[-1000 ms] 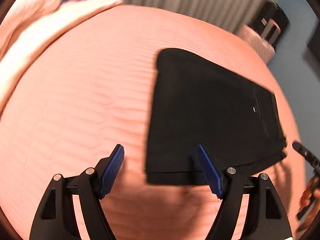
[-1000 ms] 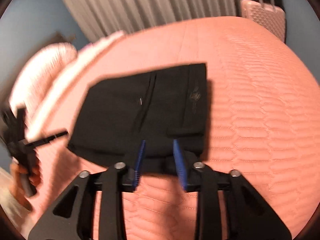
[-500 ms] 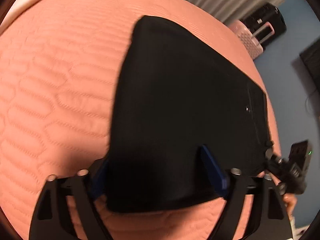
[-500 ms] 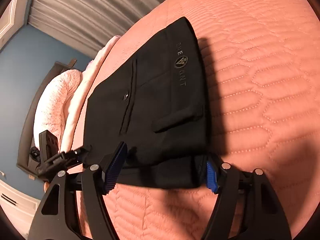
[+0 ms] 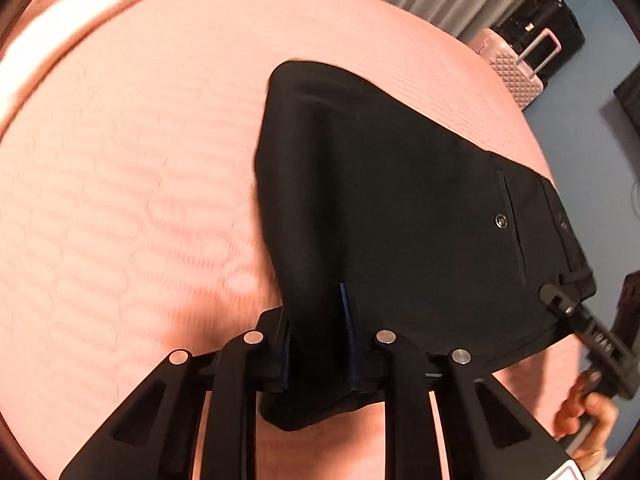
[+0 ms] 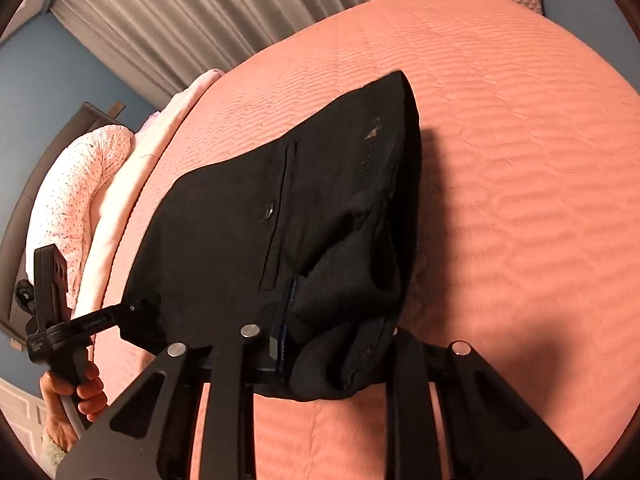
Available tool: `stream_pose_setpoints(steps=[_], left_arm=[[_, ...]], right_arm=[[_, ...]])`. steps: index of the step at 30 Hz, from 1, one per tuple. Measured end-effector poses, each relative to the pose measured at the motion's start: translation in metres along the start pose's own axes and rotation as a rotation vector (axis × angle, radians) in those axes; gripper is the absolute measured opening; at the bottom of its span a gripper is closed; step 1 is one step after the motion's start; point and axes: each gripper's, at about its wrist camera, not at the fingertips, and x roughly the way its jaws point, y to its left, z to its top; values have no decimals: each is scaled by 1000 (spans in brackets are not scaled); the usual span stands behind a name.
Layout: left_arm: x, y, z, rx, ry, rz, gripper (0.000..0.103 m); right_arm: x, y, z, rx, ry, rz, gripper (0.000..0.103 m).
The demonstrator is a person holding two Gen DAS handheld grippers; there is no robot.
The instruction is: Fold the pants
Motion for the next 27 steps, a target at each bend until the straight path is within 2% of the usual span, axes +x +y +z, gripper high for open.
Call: stream_pose_setpoints(steps=[1, 2, 3, 5, 6, 7, 8, 10, 11, 12, 13, 14, 15, 16, 17, 18, 20, 22, 24, 26, 27], left_arm=[[9, 5, -5, 3, 31, 23, 21], [16, 7, -8, 10, 41, 41, 26], [19, 10, -9, -3, 38, 47, 28], [15, 17, -7, -42, 29, 30, 35], [12, 20, -8, -64, 26, 19, 41], [10, 27, -8, -97, 19, 26, 61], [11, 34, -11, -116, 19, 41, 76], [14, 42, -16, -128, 11, -4, 82], [16, 42, -16, -119, 8, -22, 90], [19, 37, -18, -97, 7, -8, 92], [21, 29, -17, -60, 4, 20, 92], [23, 19, -16, -18, 3, 23, 73], [24, 13, -15, -1, 12, -8, 51], [20, 10, -11, -17, 22, -17, 45], [14, 5, -10, -10, 21, 0, 21], [6, 3, -10, 6, 10, 29, 12], [-9, 8, -15, -5, 19, 7, 10], [-24, 20, -31, -46, 50, -56, 9], [-37, 28, -60, -56, 79, -91, 9], [-53, 30, -108, -44, 99, -99, 9], [-55, 28, -121, -49, 105, -103, 9]], right_arm=[[10, -3, -7, -16, 27, -28, 23], [19, -6, -11, -18, 36, -32, 30], [20, -12, -12, 6, 20, -5, 36], [16, -20, -9, 65, 30, 11, 43], [15, -23, -8, 81, 34, 16, 53], [15, -25, -8, 78, 35, 23, 58], [18, -27, -10, 72, 43, 29, 69], [22, -30, -15, 74, 17, 56, 74], [26, -30, -16, 70, 7, 53, 76], [27, -26, -17, 57, 1, 40, 75], [28, -23, -15, 36, -4, 33, 69], [29, -22, -13, 39, 5, 44, 47], [27, -24, -10, 68, 18, 71, 27], [22, -27, -6, 100, 24, 101, 23], [13, -23, -5, 88, 18, 103, 19], [1, -15, -5, 49, 9, 96, 18], [-16, -1, -10, 23, 15, 100, 17], [-37, 1, -34, 20, 41, 116, 17], [-47, 0, -60, 21, 67, 109, 17], [-61, -10, -102, 56, 103, 115, 17], [-69, -15, -117, 79, 107, 128, 17]])
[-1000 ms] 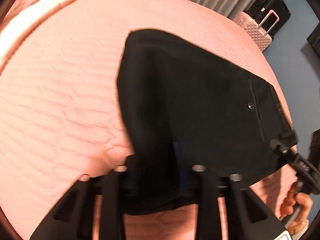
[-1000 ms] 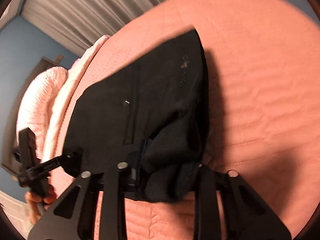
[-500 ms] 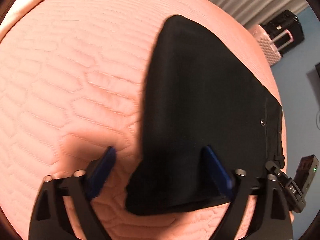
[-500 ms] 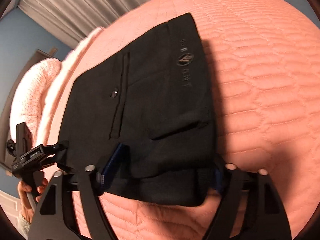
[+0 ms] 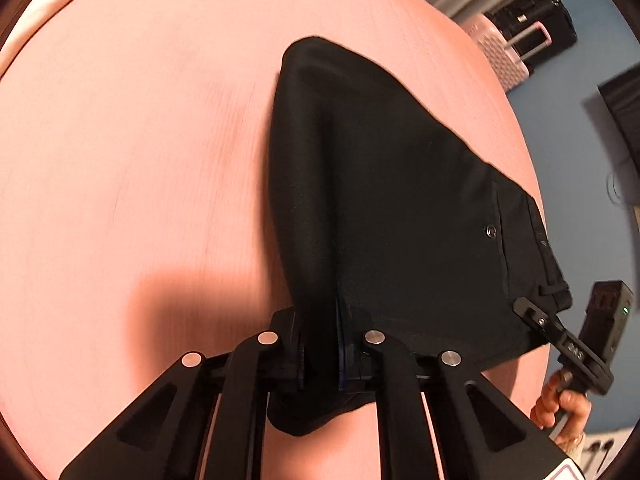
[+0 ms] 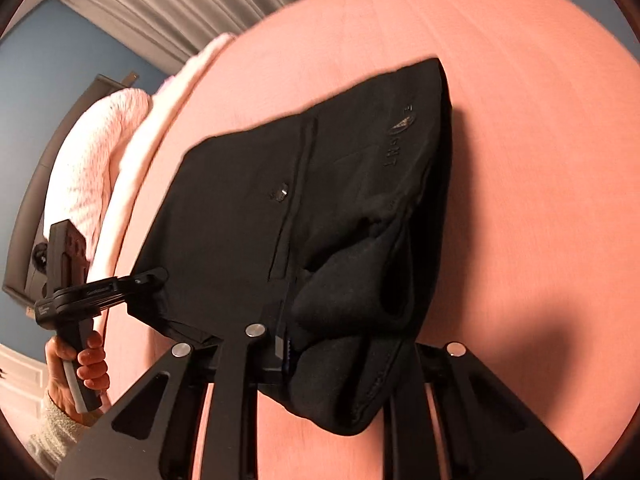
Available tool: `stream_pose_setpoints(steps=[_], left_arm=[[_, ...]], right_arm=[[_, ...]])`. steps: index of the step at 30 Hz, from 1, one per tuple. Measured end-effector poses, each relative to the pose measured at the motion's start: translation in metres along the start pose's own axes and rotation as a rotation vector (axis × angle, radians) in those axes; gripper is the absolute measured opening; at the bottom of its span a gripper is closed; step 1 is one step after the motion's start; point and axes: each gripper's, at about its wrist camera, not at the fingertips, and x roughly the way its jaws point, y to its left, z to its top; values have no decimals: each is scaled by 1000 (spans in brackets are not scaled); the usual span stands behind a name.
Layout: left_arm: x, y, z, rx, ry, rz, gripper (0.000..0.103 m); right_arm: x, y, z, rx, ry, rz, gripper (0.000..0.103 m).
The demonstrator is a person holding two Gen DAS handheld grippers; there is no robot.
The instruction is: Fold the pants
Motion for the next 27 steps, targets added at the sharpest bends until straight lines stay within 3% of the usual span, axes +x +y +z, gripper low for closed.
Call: stream_pose_setpoints(steps=[4, 5, 6, 7, 8, 10, 12, 13, 14, 15, 16, 18, 19, 20, 22, 24, 25, 26, 27], left_arm=[[-12, 9, -79, -21, 10, -11, 12], [-13, 11, -92, -10, -4, 16, 18], [-17, 12, -96, 5, -24, 42, 34], [-28, 10, -101, 6, -68, 130, 40], [-38, 9, -105, 21, -96, 180, 40], [-72, -6, -108, 91, -198, 297, 38], [-98, -25, -109, 168, -288, 332, 41], [-101, -35, -109, 199, -286, 300, 46], [-97, -42, -108, 221, -259, 250, 56], [-85, -50, -108, 244, -221, 187, 58], [-62, -57, -107, 261, -169, 174, 58], [-12, -54, -108, 258, -58, 249, 57], [2, -50, -115, 259, -60, 261, 58], [1, -48, -122, 268, -112, 267, 59], [-5, -48, -126, 288, -124, 282, 59], [-8, -43, -126, 266, -124, 260, 59], [-10, -40, -126, 274, -126, 260, 59], [-13, -36, -127, 288, -126, 263, 59], [-14, -34, -127, 286, -122, 256, 59]], right_arm=[[-14, -18, -71, 3, 40, 8, 23], [-13, -25, -78, 9, 55, 13, 35], [-24, -36, -81, 54, 38, 20, 38], [-39, -40, -79, 87, 7, -4, 39], [-60, -38, -74, 94, -56, -59, 40], [-108, -11, -57, -10, -228, -216, 40], [-124, 38, -30, -178, -280, -236, 38], [-119, 71, -11, -259, -263, -185, 37], [-107, 98, 4, -315, -235, -122, 35], [-92, 123, 18, -359, -203, -63, 31], [-70, 151, 34, -399, -174, -9, 30], [-22, 191, 54, -460, -88, 47, 30], [11, 209, 63, -478, -43, 52, 30], [40, 218, 67, -487, 19, 64, 30], [104, 221, 67, -488, 153, 67, 30], [164, 205, 65, -502, 283, -66, 23], [175, 195, 73, -504, 254, -160, 0], [168, 190, 85, -429, 202, -141, 0], [146, 191, 95, -361, 89, -143, 3]])
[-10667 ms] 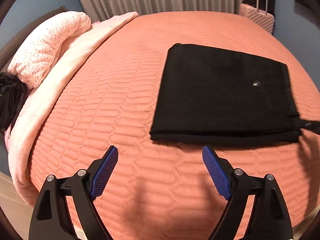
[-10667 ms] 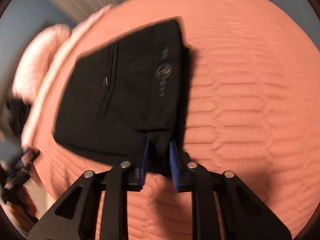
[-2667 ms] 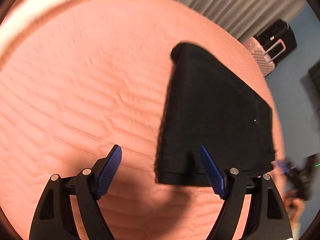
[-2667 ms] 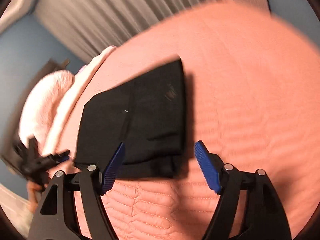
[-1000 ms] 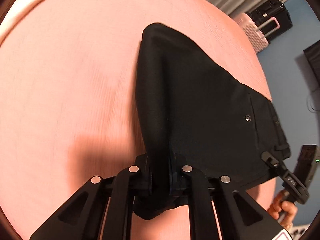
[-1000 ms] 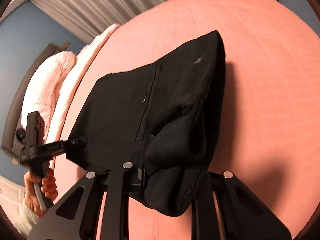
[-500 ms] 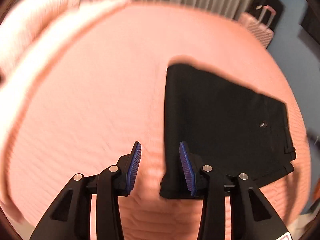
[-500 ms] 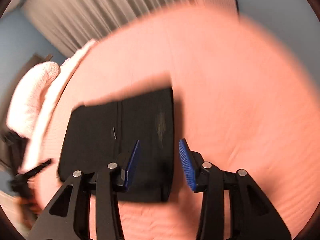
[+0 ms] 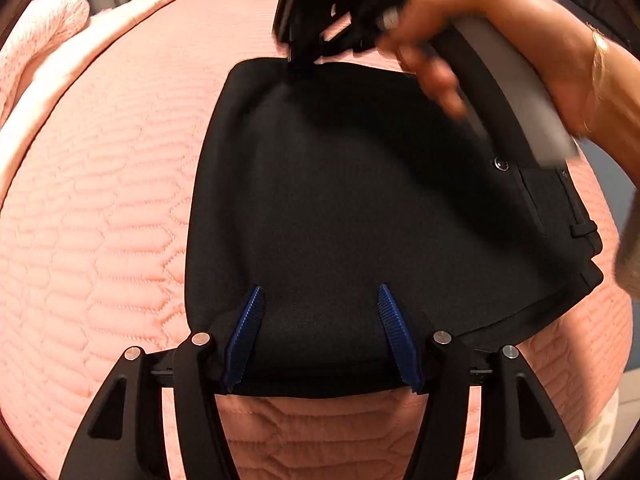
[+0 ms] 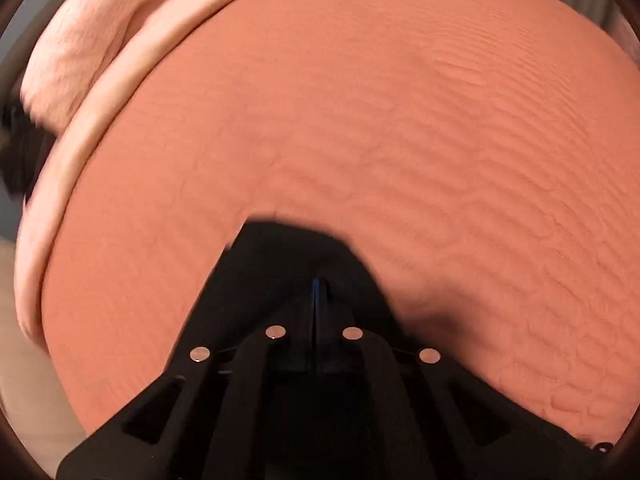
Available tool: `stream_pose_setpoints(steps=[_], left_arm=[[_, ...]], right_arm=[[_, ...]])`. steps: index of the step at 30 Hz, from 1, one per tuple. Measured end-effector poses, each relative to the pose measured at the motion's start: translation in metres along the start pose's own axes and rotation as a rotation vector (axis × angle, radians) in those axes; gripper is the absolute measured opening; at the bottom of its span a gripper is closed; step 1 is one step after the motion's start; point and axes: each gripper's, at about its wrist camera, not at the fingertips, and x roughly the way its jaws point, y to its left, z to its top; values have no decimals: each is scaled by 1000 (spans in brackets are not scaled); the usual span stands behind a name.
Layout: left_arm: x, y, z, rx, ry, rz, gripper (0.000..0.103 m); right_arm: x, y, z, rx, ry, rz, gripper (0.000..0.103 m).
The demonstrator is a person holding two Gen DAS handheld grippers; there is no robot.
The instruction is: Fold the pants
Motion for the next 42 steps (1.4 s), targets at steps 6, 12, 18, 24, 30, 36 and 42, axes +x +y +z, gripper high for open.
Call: stream_pose_setpoints(steps=[6, 12, 18, 24, 30, 36, 42], left_arm=[[2, -2, 11, -11, -17, -16, 59], [-3, 7, 15, -20, -28, -22, 59], [-1, 20, -6, -22, -44, -19, 59], [-1, 15, -13, -29, -57, -20, 59], [8, -6, -8, -40, -60, -27, 59], [11, -6, -7, -43, -50, -16, 59], [12, -4, -4, -46, -30, -11, 59]], right_arm=[[-14, 20, 3, -209, 3, -82, 8], [4, 24, 6, -265, 112, 11, 69], [25, 80, 18, -522, 203, -30, 70], [71, 84, 30, -657, 311, -388, 0], [-2, 80, 23, -456, 143, -72, 6], [-20, -12, -34, -261, 18, -369, 8], [-89, -107, -156, -101, 13, -369, 1]])
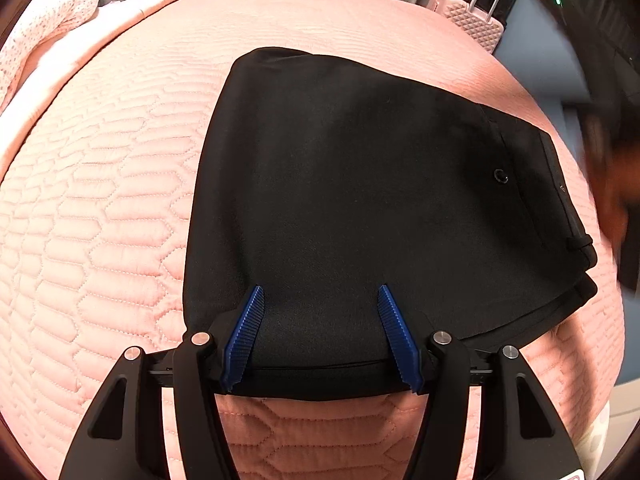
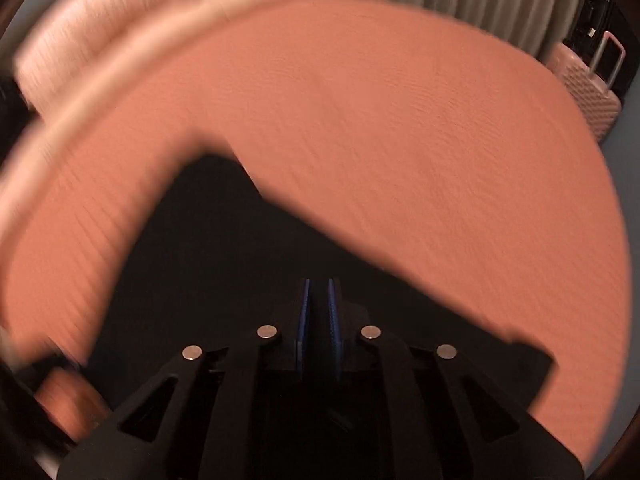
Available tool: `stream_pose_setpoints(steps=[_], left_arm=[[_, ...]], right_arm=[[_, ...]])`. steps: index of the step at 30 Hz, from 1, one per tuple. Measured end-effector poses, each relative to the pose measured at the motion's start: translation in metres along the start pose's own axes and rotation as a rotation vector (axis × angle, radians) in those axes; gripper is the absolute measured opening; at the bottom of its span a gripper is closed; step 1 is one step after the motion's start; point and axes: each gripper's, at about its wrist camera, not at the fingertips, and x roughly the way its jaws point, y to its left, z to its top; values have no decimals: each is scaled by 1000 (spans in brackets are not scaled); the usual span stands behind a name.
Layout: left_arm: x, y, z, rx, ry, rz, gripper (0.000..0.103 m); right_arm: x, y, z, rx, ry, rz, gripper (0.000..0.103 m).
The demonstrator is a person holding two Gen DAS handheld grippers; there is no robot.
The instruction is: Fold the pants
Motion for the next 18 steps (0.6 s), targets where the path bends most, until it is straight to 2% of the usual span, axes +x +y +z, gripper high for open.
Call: stream_pose_setpoints(steps=[2, 3, 4, 5, 6, 7, 8, 9, 10, 11, 12, 14, 16, 18], left_arm=[[0, -4, 3, 17, 14, 16, 59], [-1, -4, 4, 16, 26, 25, 58], [-8, -5, 10, 4, 41, 39, 57], [-16, -7, 18, -11, 27, 35, 57], [-23, -9, 26, -17, 2, 28, 57], [-31, -13, 40, -17, -41, 34, 58], [-32, -15, 49, -11, -59, 54, 65], [-25, -16, 56, -3, -59, 88, 76], [-2, -13, 58, 12, -13, 158, 76], [21, -8, 55, 27, 63, 213, 77], [31, -2, 51, 19, 81, 205, 78], [22, 6, 58, -49, 56, 181, 71], [10, -2, 84, -29, 1, 181, 71], [7, -15, 121, 22, -67, 224, 74]], right_arm=[[-26, -43, -23, 250, -49, 29, 3], [-42, -54, -33, 326, -85, 22, 7], [-60, -50, -47, 296, -139, 63, 7], [-66, -41, -57, 238, -153, 84, 7], [-62, -30, -64, 192, -131, 79, 6], [-45, -31, -81, 143, -61, 49, 6], [-38, -43, -98, 158, -70, 66, 6], [-39, -63, -115, 250, -115, 106, 6], [-44, -76, -120, 342, -111, 103, 6], [-53, -82, -122, 385, -107, 104, 5], [-68, -84, -122, 390, -131, 92, 11], [-85, -84, -111, 327, -189, 118, 11], [-91, -84, -90, 313, -218, 148, 11], [-89, -83, -59, 320, -252, 180, 11]])
